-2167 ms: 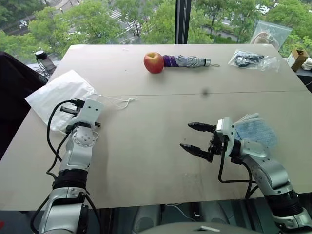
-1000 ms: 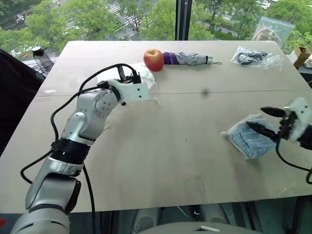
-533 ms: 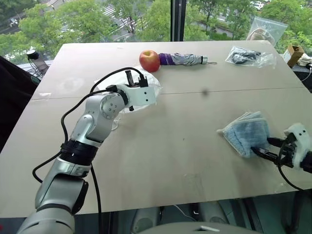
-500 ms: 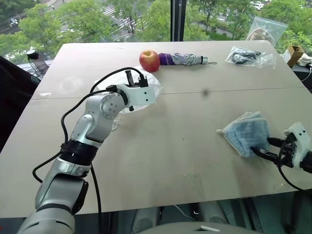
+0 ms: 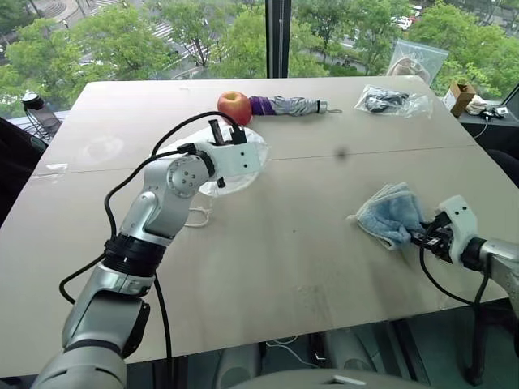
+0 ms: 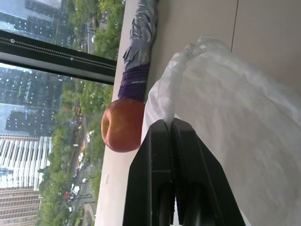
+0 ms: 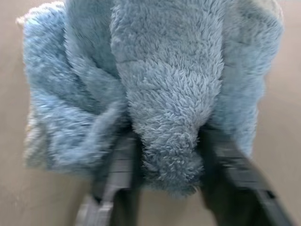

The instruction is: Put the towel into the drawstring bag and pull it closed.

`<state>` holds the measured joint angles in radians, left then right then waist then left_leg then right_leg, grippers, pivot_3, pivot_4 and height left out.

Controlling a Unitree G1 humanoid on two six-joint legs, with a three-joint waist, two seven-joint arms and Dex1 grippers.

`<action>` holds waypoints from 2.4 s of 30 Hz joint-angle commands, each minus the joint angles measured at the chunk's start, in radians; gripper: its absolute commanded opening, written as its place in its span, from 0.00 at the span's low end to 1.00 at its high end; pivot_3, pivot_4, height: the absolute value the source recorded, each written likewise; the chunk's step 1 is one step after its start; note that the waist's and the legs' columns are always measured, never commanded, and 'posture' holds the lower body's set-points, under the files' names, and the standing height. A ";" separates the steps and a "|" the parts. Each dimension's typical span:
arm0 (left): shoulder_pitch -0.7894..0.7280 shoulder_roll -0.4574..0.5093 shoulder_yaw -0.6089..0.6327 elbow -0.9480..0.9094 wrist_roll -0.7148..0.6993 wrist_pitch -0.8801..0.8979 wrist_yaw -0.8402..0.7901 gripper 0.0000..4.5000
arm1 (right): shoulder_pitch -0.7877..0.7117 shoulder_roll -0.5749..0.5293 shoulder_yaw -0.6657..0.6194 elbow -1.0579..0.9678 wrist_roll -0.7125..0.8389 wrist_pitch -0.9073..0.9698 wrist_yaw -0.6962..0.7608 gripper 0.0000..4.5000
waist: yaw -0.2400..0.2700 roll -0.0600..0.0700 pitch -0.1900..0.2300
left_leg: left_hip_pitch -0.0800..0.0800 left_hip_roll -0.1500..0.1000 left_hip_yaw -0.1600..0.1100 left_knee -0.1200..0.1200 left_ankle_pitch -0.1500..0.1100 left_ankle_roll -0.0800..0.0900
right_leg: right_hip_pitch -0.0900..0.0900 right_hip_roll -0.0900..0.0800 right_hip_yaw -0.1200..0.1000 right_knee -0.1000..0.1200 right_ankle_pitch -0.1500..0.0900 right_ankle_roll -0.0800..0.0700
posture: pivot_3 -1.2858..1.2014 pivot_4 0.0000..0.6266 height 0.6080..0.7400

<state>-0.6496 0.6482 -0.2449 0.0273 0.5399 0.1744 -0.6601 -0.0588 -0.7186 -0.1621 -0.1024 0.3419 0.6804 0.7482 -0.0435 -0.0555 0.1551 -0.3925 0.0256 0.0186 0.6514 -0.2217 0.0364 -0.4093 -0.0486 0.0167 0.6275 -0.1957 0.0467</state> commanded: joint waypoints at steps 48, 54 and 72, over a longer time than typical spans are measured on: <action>-0.009 -0.126 0.084 -0.397 -0.787 0.776 -0.203 0.00 | -0.557 0.621 0.104 0.195 0.274 0.021 -0.155 0.00 | 0.030 0.022 0.012 | -0.022 -0.003 0.001 0.002 -0.002 -0.001 | -0.023 0.001 -0.007 0.005 0.006 0.001 | 0.52 0.24 1.00; -0.007 -0.130 0.084 -0.408 -0.811 0.786 -0.168 0.00 | -0.571 0.800 -0.016 0.194 0.384 0.055 -0.330 0.00 | 0.030 0.022 0.012 | -0.022 -0.003 0.000 0.002 -0.002 -0.001 | -0.023 0.001 -0.007 0.005 0.006 0.001 | 0.52 0.24 1.00; -0.127 -0.242 0.165 -0.245 -0.872 0.757 -0.010 0.00 | -0.571 0.966 -0.189 0.181 0.970 0.189 -0.681 0.00 | 0.026 0.023 0.013 | -0.022 -0.003 0.000 0.001 -0.002 -0.001 | -0.024 0.000 -0.007 0.006 0.006 0.001 | 0.52 0.24 1.00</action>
<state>-0.7484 0.4115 -0.1099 -0.2102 -0.3190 0.9308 -0.6888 -0.5976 0.1390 -0.3520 0.1141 1.2267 0.8506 0.0980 -0.0173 -0.0321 0.1679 -0.4147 0.0222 0.0181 0.6522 -0.2240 0.0351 -0.4331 -0.0485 0.0102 0.6333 -0.1896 0.0479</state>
